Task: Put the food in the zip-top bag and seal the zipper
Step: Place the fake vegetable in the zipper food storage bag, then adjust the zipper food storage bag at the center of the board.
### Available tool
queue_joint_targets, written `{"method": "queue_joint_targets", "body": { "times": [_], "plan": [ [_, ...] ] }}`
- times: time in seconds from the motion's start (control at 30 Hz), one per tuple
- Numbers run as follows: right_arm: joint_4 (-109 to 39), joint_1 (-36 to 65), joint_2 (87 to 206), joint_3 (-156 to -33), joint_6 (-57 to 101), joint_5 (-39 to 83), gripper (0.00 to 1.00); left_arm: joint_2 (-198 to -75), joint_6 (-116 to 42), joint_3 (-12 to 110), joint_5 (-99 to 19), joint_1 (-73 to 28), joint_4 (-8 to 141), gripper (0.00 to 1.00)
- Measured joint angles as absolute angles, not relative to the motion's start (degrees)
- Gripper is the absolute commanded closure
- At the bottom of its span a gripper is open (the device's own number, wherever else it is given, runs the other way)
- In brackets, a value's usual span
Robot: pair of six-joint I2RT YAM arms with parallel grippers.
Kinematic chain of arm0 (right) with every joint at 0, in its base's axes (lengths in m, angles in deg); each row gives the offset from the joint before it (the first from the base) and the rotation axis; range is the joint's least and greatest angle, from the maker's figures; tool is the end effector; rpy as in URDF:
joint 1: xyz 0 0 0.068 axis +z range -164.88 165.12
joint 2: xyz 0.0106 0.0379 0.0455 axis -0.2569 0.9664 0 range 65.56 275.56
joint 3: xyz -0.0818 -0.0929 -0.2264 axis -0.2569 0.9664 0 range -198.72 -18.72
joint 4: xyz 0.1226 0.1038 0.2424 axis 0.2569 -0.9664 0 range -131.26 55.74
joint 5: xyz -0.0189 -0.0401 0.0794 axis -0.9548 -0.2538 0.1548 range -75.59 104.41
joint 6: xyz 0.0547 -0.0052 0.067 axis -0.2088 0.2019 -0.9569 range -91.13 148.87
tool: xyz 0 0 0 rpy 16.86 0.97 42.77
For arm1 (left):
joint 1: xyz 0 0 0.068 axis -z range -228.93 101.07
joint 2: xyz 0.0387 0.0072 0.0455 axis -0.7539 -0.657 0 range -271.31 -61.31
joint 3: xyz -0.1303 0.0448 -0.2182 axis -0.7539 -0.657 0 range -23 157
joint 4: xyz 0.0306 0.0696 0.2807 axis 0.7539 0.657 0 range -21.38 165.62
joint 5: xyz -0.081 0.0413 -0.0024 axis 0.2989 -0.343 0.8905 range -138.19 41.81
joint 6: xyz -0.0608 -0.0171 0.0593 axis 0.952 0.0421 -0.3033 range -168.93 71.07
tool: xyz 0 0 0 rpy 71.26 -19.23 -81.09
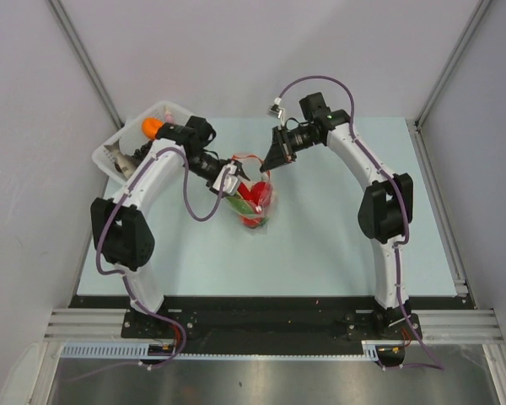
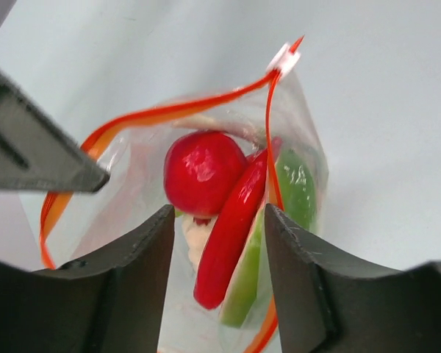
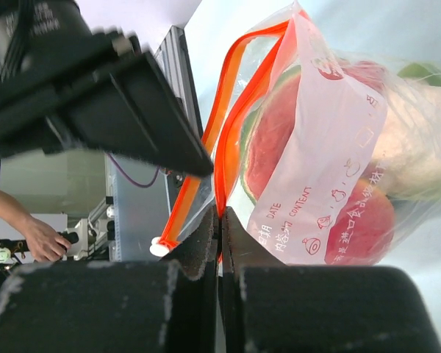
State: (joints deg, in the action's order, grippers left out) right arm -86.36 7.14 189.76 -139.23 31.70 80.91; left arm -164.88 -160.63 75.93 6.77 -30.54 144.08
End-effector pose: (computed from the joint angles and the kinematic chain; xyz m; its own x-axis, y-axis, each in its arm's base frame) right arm 0.4352 0.2519 0.2747 -0.7347 -0.3185 -0.5989 -0.6646 0.1607 0.7298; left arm 0.3396 -0.1790 0.2765 0.6381 0.3501 -0.6857 0.7522 -0.4737 0.4581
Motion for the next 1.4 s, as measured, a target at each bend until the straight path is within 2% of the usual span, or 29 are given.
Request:
{"method": "queue_joint_targets", "body": {
  "times": [0.43,0.67,0.83,1.0,1.2,1.23,1.3,1.33,1.37,1.4],
  "plan": [
    [-86.8,8.7,191.4,-142.3,32.2,80.8,1.0,-164.8,-158.8,72.8,2.2,-27.4,144.8,0.43],
    [-87.6,8.9,191.4,-142.3,33.6,80.4,1.0,-163.0,-151.5,75.9,1.3,-30.6,144.5,0.35],
    [-88.0,8.9,191.4,-142.3,34.0,80.2,1.0,-155.3,-151.3,67.7,-0.3,-30.7,145.0,0.32],
    [-88.5,9.0,191.4,-142.3,34.1,80.2,1.0,-155.9,-147.7,66.9,0.3,-28.0,145.7,0.33],
    [-89.1,9.1,191.4,-142.3,35.1,80.2,1.0,-156.9,-142.7,65.7,0.5,-25.2,144.5,0.51],
    [-89.3,9.1,191.4,-142.3,35.2,80.2,1.0,-156.9,-141.5,65.0,0.4,-24.7,143.6,0.63],
    [-89.5,9.1,191.4,-142.3,35.6,80.2,1.0,-156.9,-139.1,63.6,0.3,-23.7,141.3,0.77],
    [-89.6,9.2,191.4,-142.3,35.9,80.2,1.0,-156.9,-138.0,63.1,0.3,-23.4,140.2,0.92],
    [-89.7,9.3,191.4,-142.3,36.2,80.1,1.0,-156.9,-136.6,62.8,0.2,-23.0,138.8,0.98],
    [-89.7,9.4,191.4,-142.4,36.6,79.9,1.0,-156.9,-135.0,62.6,0.2,-22.7,137.4,1.0]
  ]
}}
